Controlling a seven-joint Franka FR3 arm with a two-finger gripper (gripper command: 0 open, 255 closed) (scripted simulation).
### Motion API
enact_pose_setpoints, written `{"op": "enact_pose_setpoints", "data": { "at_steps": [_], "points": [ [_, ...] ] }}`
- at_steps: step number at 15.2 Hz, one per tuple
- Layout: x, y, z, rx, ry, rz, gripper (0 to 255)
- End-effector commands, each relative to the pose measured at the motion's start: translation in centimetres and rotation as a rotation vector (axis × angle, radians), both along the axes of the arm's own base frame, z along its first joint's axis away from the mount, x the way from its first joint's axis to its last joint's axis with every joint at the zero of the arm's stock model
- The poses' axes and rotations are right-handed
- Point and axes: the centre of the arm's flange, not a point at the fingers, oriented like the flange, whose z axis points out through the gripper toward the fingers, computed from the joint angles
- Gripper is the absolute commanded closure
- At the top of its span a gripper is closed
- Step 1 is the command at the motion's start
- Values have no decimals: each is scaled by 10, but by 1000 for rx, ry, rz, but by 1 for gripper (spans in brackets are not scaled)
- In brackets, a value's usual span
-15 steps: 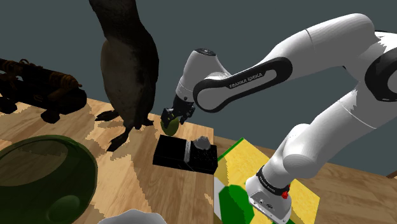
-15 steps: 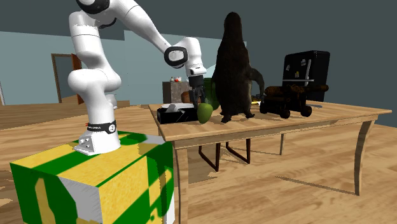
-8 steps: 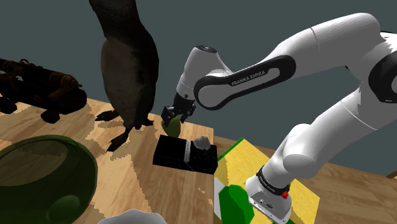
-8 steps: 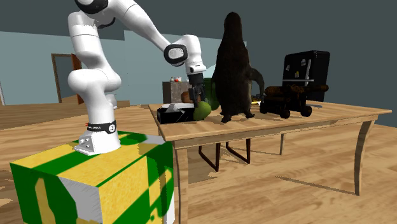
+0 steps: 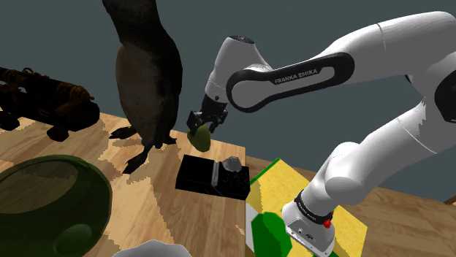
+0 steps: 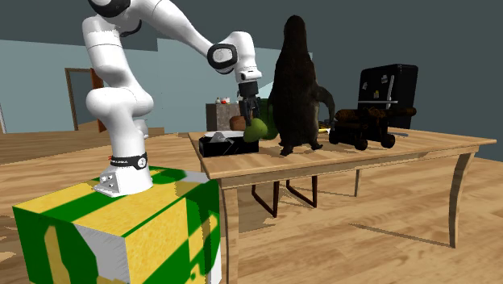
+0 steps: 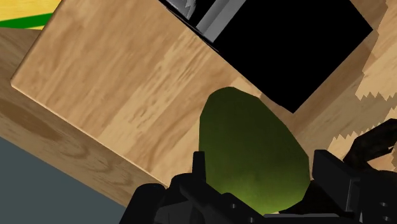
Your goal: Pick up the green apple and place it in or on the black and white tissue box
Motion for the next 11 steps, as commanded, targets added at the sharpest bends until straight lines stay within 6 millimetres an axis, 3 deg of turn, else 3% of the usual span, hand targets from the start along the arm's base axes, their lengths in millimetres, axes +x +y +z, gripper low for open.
{"op": "enact_pose_setpoints", "data": {
  "at_steps": [1,11],
  "points": [
    [0,1,10,0,0,0,255],
    [0,1,63,0,0,0,255]
  ]
}}
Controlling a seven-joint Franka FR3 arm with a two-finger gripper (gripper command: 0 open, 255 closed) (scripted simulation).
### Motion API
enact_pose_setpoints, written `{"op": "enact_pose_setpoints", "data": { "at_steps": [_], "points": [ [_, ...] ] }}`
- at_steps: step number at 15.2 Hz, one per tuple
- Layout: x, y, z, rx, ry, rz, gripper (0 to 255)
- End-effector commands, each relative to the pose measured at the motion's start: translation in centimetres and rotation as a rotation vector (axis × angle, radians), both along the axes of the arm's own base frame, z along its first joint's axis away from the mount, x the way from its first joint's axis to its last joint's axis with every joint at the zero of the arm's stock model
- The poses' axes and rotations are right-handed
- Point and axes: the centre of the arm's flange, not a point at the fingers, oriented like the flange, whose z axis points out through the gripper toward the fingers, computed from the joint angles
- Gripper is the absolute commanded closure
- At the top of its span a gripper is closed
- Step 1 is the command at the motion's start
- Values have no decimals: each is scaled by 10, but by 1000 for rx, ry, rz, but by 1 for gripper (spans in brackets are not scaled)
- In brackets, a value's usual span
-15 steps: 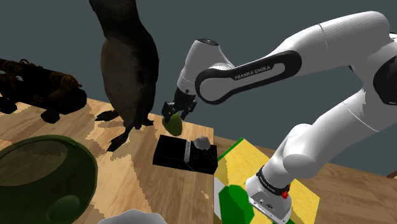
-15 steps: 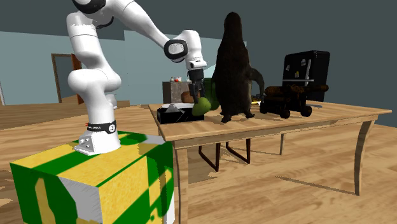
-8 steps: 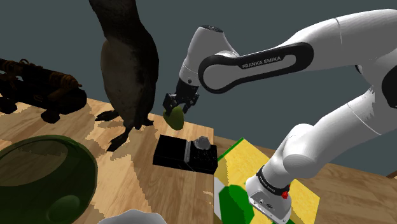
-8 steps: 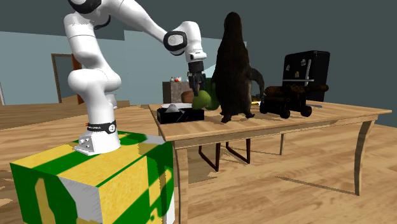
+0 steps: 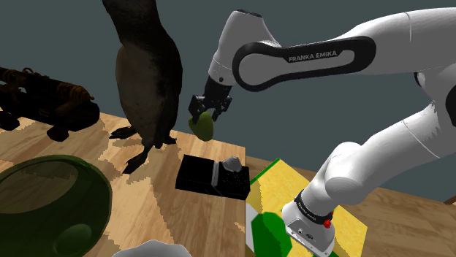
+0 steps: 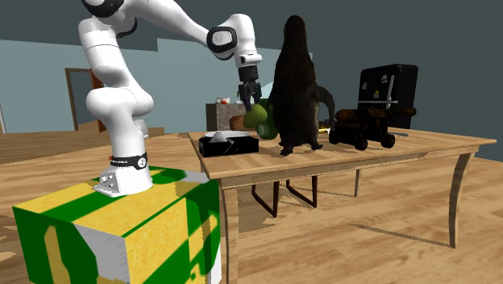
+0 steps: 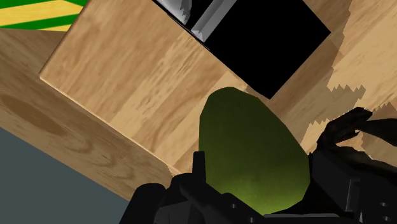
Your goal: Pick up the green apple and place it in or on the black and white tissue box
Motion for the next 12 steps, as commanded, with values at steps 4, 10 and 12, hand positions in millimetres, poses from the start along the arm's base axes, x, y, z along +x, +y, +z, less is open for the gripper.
{"op": "enact_pose_setpoints", "data": {
  "at_steps": [4,10,12],
  "points": [
    [1,0,26,0,0,0,255],
    [1,0,58,0,0,0,255],
    [-12,2,63,0,0,0,255]
  ]
}}
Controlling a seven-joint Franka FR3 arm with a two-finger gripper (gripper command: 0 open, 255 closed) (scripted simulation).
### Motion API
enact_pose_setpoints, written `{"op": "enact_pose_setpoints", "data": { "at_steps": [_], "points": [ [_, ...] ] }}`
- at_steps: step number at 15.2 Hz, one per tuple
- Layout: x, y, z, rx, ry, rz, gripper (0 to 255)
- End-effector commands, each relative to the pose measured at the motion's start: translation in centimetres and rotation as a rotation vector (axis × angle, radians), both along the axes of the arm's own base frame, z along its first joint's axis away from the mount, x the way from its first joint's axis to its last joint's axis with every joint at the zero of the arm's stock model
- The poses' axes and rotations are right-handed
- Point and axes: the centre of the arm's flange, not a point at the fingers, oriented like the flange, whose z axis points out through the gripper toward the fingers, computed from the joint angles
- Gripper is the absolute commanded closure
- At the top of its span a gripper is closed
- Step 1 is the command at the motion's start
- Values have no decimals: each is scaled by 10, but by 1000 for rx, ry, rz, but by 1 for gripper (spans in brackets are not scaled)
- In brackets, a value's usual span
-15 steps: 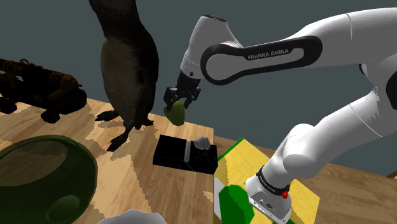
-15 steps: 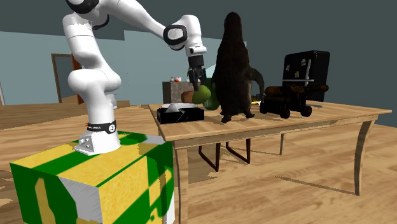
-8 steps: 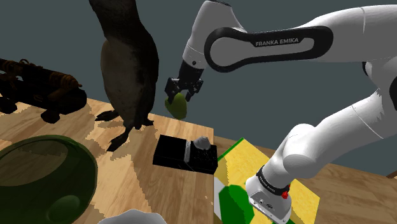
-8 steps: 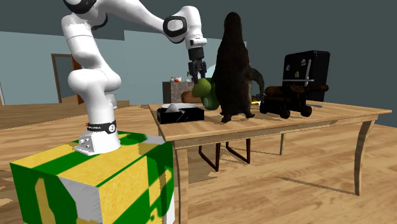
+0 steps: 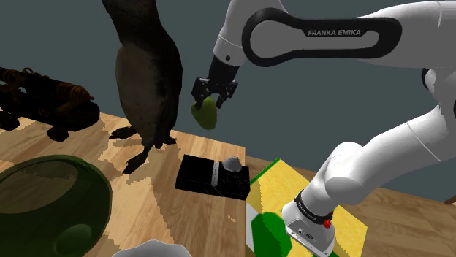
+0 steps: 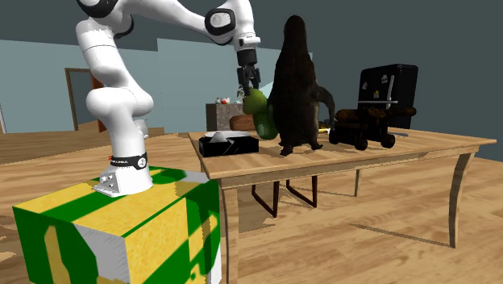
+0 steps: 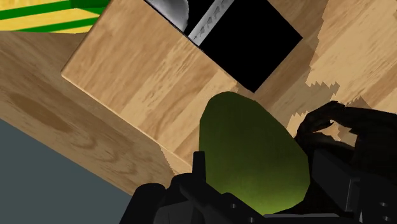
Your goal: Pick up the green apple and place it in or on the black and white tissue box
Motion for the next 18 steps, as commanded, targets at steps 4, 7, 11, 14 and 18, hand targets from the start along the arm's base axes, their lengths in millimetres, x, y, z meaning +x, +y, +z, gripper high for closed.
{"op": "enact_pose_setpoints", "data": {
  "at_steps": [4,7,11,14,18],
  "points": [
    [-57,11,15,0,0,0,255],
    [-95,18,24,0,0,0,255],
    [-147,28,36,0,0,0,255],
    [-147,28,20,0,0,0,255],
    [-147,28,-1,0,0,0,255]
  ]
}}
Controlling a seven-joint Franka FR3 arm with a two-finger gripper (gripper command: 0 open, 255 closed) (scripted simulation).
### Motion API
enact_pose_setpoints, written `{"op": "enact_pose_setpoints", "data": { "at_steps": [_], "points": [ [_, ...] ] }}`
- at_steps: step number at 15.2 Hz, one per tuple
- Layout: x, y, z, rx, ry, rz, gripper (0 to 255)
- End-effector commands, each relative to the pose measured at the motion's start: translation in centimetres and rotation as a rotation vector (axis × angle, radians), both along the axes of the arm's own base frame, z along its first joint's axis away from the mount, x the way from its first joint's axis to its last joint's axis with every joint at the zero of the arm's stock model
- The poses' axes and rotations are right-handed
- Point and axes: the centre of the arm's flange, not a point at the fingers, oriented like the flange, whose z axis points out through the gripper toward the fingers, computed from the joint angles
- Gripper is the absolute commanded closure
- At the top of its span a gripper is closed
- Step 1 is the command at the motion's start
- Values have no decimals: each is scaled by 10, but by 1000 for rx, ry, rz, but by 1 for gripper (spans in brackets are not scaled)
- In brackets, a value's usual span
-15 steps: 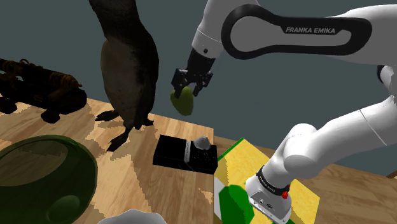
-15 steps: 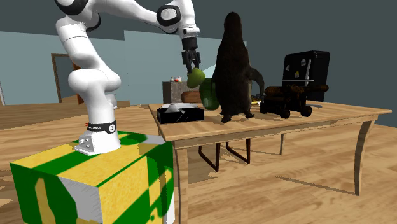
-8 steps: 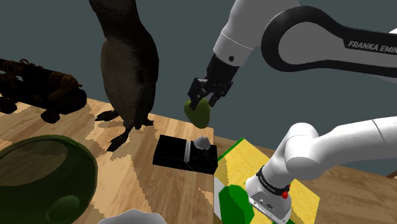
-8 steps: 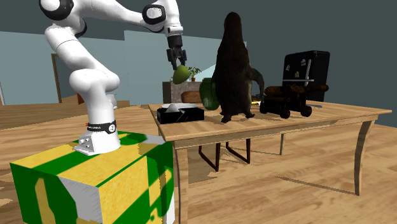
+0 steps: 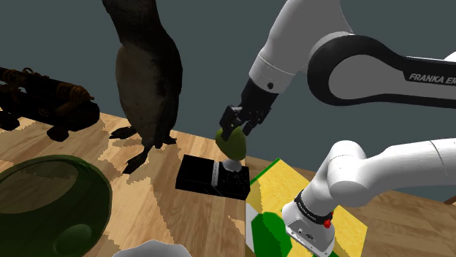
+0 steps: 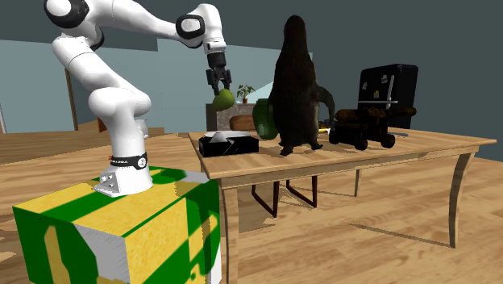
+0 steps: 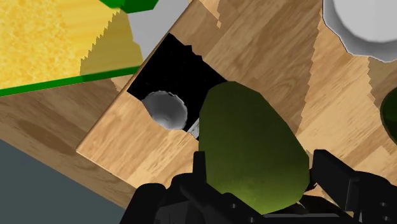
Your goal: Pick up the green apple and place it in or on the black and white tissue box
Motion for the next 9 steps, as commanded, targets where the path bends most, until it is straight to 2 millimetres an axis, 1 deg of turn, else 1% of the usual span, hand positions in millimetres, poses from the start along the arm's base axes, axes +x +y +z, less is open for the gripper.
{"op": "enact_pose_setpoints", "data": {
  "at_steps": [1,9],
  "points": [
    [0,1,-11,0,0,0,255],
    [0,1,-53,0,0,0,255]
  ]
}}
